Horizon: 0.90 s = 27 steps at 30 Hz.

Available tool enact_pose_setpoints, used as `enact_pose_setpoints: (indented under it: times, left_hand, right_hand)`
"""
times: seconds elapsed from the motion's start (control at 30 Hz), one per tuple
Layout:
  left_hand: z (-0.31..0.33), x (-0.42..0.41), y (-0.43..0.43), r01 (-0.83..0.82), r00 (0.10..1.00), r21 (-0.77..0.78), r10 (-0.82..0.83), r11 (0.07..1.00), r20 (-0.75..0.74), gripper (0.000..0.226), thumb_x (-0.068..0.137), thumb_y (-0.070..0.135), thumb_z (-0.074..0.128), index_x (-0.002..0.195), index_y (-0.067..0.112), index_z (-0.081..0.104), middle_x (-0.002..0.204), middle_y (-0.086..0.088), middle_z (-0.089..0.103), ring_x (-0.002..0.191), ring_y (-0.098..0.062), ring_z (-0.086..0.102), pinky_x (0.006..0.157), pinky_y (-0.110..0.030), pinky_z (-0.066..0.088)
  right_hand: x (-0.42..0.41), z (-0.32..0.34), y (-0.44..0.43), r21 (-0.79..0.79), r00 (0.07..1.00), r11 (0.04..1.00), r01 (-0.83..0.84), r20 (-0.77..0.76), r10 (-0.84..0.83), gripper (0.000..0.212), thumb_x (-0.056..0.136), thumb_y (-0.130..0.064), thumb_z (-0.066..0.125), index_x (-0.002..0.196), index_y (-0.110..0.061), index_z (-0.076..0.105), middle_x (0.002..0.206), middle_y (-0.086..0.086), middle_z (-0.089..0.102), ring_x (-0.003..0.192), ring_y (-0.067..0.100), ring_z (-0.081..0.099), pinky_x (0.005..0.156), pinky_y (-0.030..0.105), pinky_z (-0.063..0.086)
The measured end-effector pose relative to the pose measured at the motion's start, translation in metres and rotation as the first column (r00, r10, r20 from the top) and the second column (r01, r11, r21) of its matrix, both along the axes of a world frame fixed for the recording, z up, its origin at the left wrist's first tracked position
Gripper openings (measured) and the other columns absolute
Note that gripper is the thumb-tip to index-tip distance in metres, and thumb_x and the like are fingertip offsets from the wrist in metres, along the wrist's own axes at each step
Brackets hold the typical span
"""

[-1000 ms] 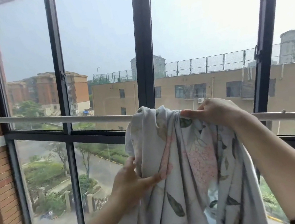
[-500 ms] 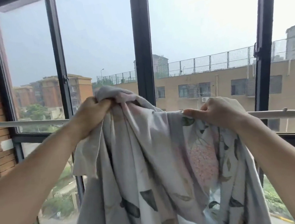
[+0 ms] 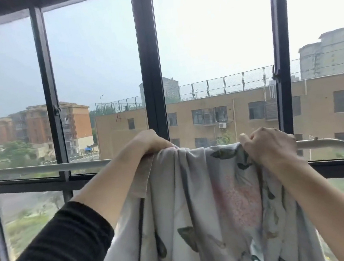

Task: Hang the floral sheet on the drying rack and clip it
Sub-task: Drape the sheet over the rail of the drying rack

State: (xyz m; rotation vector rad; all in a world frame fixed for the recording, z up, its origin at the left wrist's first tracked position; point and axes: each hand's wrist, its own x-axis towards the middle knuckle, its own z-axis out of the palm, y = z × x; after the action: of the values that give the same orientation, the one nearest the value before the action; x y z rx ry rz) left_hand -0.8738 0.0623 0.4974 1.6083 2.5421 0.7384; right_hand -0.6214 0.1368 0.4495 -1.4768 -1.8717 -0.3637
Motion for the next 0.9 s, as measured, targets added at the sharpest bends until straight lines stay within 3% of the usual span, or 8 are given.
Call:
enact_pose_setpoints:
  times: [0.2,0.33,0.43,0.5,0.57,0.73,0.8,0.9]
  left_hand:
    - [-0.003,-0.016,0.001,0.079,0.992,0.098,-0.088,0.992,0.086,0.048,0.066,0.047,0.073,0.091,0.006,0.067,0.085,-0.004,0.063,0.075,-0.018,0.055,0.061,-0.027,0.041]
    - [-0.006,-0.018,-0.001,0.110,0.981,0.182,-0.136,0.977,0.141,0.038,0.064,0.048,0.075,0.071,0.013,0.064,0.070,0.000,0.057,0.067,-0.015,0.053,0.057,-0.026,0.040]
    - [-0.008,-0.020,-0.009,0.116,0.978,0.248,-0.155,0.962,0.142,0.047,0.060,0.056,0.078,0.066,0.012,0.061,0.067,-0.002,0.058,0.066,-0.018,0.056,0.057,-0.026,0.040]
    - [-0.008,-0.026,-0.013,0.119,0.981,0.290,-0.157,0.950,0.113,0.050,0.073,0.054,0.070,0.070,0.004,0.065,0.070,-0.011,0.063,0.071,-0.023,0.061,0.057,-0.029,0.041]
    - [-0.010,-0.033,-0.020,0.113,0.980,0.397,-0.168,0.911,0.106,0.047,0.083,0.048,0.063,0.058,0.009,0.060,0.054,-0.008,0.053,0.058,-0.019,0.054,0.054,-0.028,0.038]
    - [-0.036,-0.055,-0.049,-0.075,0.946,0.823,-0.221,0.563,0.238,0.026,0.078,0.041,0.071,0.083,0.017,0.064,0.077,0.005,0.067,0.072,-0.011,0.063,0.064,-0.022,0.047]
    - [-0.054,-0.059,-0.065,-0.044,0.942,0.834,-0.256,0.550,0.218,0.025,0.077,0.041,0.073,0.078,0.018,0.063,0.073,0.006,0.067,0.068,-0.009,0.063,0.063,-0.022,0.045]
    - [-0.086,-0.063,-0.086,0.012,0.951,0.780,-0.248,0.626,0.185,0.043,0.068,0.057,0.074,0.086,0.019,0.062,0.080,0.011,0.065,0.076,-0.001,0.060,0.064,-0.017,0.042]
  right_hand:
    - [-0.024,0.013,-0.036,-0.026,0.940,0.940,-0.339,0.011,0.340,0.044,0.096,-0.048,0.041,0.082,-0.016,0.066,0.084,0.002,0.069,0.076,0.017,0.062,0.072,0.031,0.045]
    - [-0.073,0.008,-0.062,0.001,0.836,0.836,-0.548,-0.022,0.548,0.036,0.093,-0.045,0.050,0.117,-0.024,0.065,0.116,0.000,0.068,0.107,0.019,0.061,0.084,0.028,0.045]
    - [-0.096,0.001,-0.064,0.006,0.841,0.843,-0.537,0.070,0.536,0.036,0.092,-0.054,0.044,0.121,-0.039,0.060,0.114,-0.004,0.069,0.109,0.020,0.061,0.084,0.031,0.045]
    - [-0.103,0.002,-0.061,-0.034,0.853,0.863,-0.504,0.141,0.503,0.036,0.093,-0.058,0.038,0.122,-0.048,0.057,0.119,-0.008,0.067,0.113,0.019,0.058,0.081,0.030,0.040]
    - [-0.105,0.006,-0.057,-0.098,0.845,0.861,-0.499,0.165,0.508,0.036,0.092,-0.060,0.036,0.121,-0.051,0.056,0.121,-0.011,0.065,0.113,0.017,0.057,0.075,0.028,0.034]
    - [-0.102,0.005,-0.047,-0.094,0.846,0.865,-0.493,0.180,0.502,0.038,0.092,-0.063,0.034,0.116,-0.048,0.060,0.115,-0.011,0.067,0.108,0.019,0.059,0.075,0.029,0.036]
    - [-0.100,0.003,-0.043,-0.074,0.851,0.868,-0.492,0.172,0.497,0.040,0.091,-0.064,0.034,0.112,-0.046,0.062,0.110,-0.010,0.069,0.105,0.020,0.060,0.076,0.030,0.038]
    - [-0.099,0.002,-0.040,-0.064,0.855,0.870,-0.489,0.161,0.493,0.042,0.090,-0.065,0.033,0.107,-0.044,0.065,0.105,-0.011,0.069,0.101,0.020,0.060,0.079,0.033,0.042]
